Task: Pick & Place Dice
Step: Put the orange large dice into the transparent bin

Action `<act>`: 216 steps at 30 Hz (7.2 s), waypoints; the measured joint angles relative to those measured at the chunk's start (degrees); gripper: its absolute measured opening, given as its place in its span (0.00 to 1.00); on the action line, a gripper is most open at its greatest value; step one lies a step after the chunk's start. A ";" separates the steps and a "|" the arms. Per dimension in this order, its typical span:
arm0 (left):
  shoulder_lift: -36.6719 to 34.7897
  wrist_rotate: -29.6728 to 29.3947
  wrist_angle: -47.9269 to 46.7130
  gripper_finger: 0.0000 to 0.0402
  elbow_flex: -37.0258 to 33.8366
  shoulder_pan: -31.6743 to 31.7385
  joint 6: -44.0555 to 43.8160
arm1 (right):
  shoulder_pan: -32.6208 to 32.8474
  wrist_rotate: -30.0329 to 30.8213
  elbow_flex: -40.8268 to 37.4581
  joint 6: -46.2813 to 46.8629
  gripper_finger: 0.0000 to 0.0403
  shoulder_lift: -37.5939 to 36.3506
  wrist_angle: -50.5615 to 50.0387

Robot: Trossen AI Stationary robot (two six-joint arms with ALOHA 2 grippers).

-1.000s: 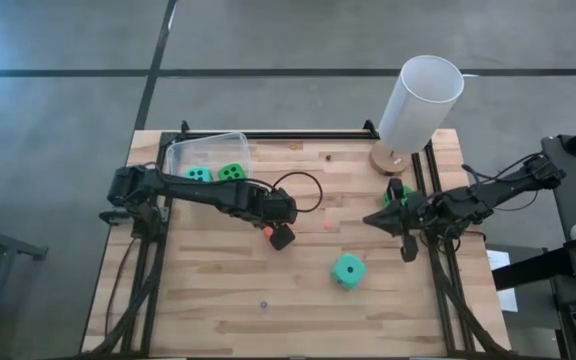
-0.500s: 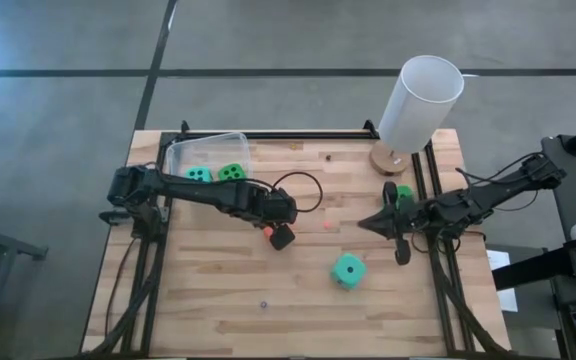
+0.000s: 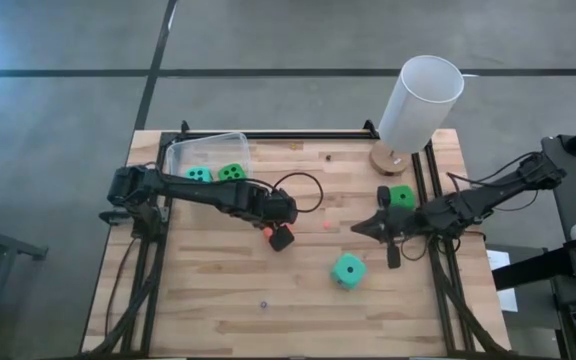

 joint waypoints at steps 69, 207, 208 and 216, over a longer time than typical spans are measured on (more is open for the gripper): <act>0.00 0.34 0.26 0.82 0.00 0.02 -1.95 | 0.00 -3.07 -11.28 1.90 0.02 -27.33 -12.42; 11.63 -4.23 -8.60 0.99 8.46 -1.51 10.08 | 0.00 -3.04 -11.28 1.88 0.02 -27.39 -12.44; 11.63 -4.20 -8.53 0.99 7.97 -1.51 9.64 | 0.00 -3.05 -11.28 1.88 0.02 -27.39 -12.43; 11.62 -3.83 -7.53 0.99 6.35 -1.51 8.76 | 0.00 -3.04 -11.28 1.88 0.02 -27.39 -12.44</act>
